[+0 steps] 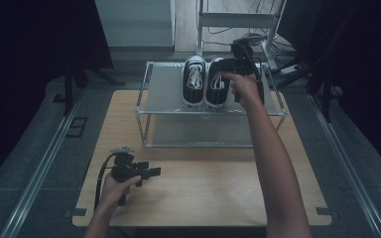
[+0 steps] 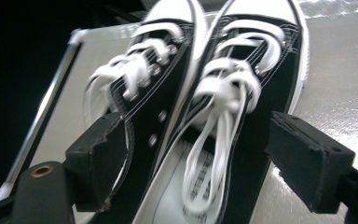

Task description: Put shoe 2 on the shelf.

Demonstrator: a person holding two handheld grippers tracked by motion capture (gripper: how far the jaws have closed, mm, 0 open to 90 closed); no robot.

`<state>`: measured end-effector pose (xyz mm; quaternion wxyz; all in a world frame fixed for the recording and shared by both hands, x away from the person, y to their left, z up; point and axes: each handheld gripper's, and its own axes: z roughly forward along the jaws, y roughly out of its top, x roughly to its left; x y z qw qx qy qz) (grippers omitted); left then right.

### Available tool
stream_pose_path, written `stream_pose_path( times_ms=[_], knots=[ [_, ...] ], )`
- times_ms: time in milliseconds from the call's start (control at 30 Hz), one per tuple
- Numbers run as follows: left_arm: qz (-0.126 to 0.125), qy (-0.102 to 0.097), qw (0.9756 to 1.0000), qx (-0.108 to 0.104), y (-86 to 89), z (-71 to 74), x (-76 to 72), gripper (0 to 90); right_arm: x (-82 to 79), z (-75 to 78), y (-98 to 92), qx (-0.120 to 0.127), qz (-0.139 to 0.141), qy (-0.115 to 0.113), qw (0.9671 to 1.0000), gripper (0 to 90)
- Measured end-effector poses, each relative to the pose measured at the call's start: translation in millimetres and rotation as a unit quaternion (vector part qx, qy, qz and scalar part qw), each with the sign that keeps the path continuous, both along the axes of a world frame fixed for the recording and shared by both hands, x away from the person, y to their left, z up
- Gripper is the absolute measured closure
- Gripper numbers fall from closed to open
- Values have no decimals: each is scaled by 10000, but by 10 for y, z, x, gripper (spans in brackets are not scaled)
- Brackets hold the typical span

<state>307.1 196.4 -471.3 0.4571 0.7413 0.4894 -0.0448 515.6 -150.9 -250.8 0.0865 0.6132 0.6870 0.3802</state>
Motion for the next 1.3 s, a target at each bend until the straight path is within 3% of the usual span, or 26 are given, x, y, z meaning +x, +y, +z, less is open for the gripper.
stream_pose_path(
  times_ms=[233,600,867,1133,1300],
  knots=[
    [8,-46,10000,31,-44,2,-9,250,-379,-25,-135,92,629,-559,9964,257],
    [-54,-87,9999,125,-72,-9,-11,250,-854,-165,-478,420,1167,-1136,9858,300],
    [-58,-130,9996,231,-76,-11,-14,252,-1173,-422,-789,551,1587,-1565,9733,302],
    [-49,-233,9994,266,-58,9,-32,253,-1470,-848,-972,577,1804,-1681,9674,301],
    [-58,-251,9992,298,-62,3,-32,254,-1561,-1057,-1023,474,1906,-1722,9653,298]
  ],
)
